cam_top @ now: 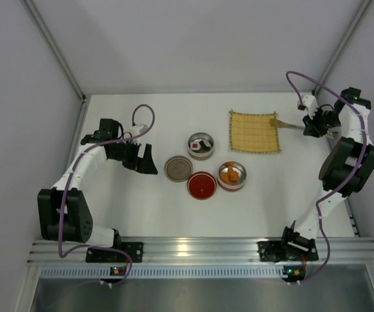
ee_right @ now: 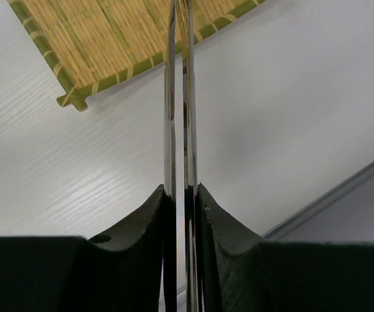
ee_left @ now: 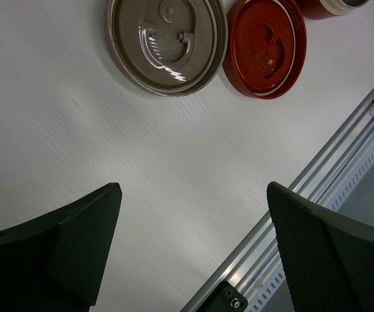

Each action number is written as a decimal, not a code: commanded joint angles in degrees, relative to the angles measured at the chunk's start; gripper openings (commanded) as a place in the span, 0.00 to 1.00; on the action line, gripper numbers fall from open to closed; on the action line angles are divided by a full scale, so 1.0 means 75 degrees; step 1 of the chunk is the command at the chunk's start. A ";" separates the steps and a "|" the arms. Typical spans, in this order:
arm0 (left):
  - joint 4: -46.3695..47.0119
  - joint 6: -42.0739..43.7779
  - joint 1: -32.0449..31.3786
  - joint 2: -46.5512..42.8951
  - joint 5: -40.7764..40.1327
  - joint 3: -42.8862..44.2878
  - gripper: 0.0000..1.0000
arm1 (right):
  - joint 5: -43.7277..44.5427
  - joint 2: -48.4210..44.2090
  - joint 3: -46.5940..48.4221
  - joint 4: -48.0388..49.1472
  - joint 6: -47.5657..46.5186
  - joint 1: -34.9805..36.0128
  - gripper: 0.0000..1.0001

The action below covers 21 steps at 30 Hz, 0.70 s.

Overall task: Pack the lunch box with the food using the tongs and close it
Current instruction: Place the clamp on the plate.

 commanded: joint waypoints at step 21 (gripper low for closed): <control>-0.0082 0.0185 0.0034 0.0317 -0.0130 0.0344 0.97 | 0.0441 0.1305 0.0354 0.0600 -0.1511 0.1083 0.50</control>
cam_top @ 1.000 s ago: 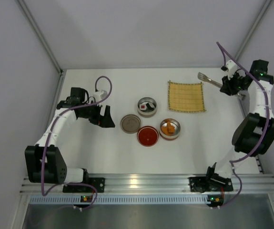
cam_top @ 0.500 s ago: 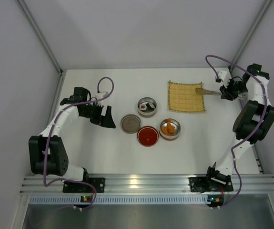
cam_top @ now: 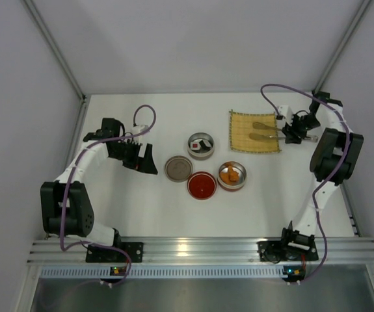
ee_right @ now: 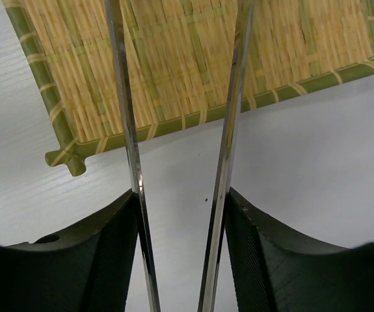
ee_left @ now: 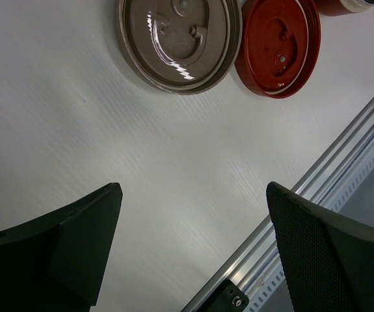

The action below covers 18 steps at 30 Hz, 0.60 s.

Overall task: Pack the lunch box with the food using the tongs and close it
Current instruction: Place the clamp on the plate.

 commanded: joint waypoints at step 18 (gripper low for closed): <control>0.0263 0.0423 0.0011 -0.0997 -0.0509 -0.0033 0.94 | -0.0968 -0.1196 0.0749 -0.0443 0.0887 -0.0001 0.99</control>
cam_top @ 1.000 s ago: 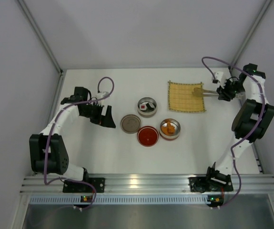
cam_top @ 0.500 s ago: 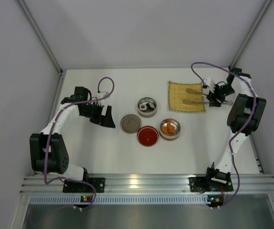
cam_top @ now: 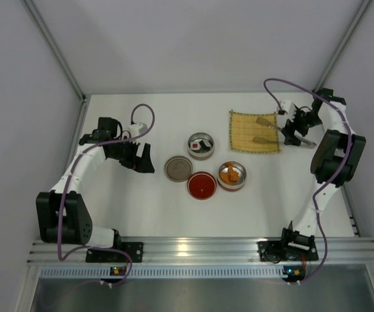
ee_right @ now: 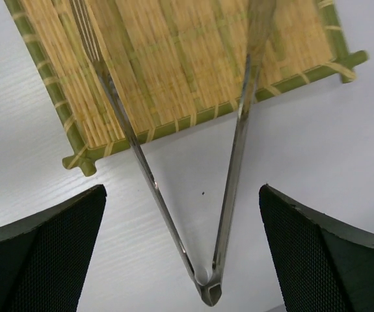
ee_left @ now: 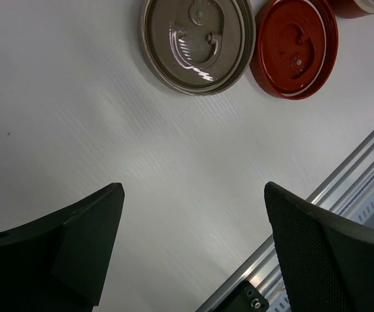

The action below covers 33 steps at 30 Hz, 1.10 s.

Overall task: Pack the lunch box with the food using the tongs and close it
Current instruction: Place the clamp on the plate.

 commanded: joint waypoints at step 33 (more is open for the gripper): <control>0.1471 -0.2286 -0.2098 0.2973 -0.3345 0.1859 0.48 | -0.0716 -0.8954 -0.6641 0.4145 0.7627 0.1973 0.99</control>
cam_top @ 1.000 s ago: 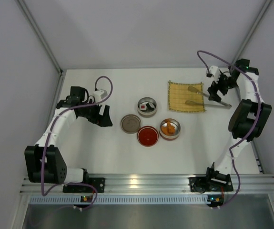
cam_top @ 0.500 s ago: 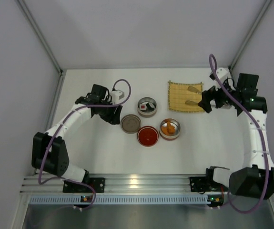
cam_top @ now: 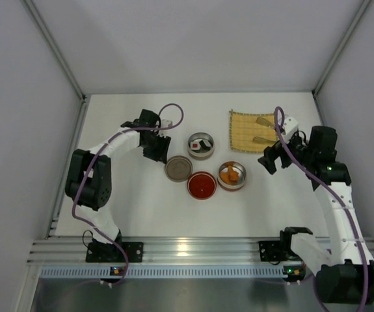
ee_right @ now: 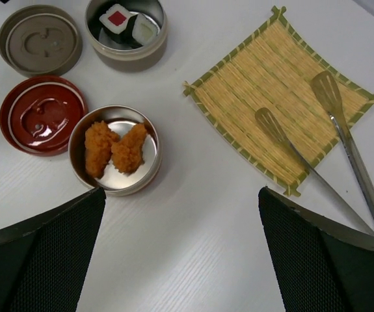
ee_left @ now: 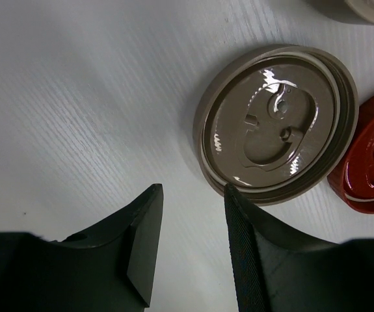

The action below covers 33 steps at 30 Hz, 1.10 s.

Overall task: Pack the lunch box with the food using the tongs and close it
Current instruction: Place the clamp on the plate, then pick up the box lid from the center of the board.

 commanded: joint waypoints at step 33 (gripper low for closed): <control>-0.3034 0.0969 0.0358 0.0336 0.1906 0.2990 0.00 | -0.0085 0.2362 -0.0409 0.4590 0.5066 0.2149 0.99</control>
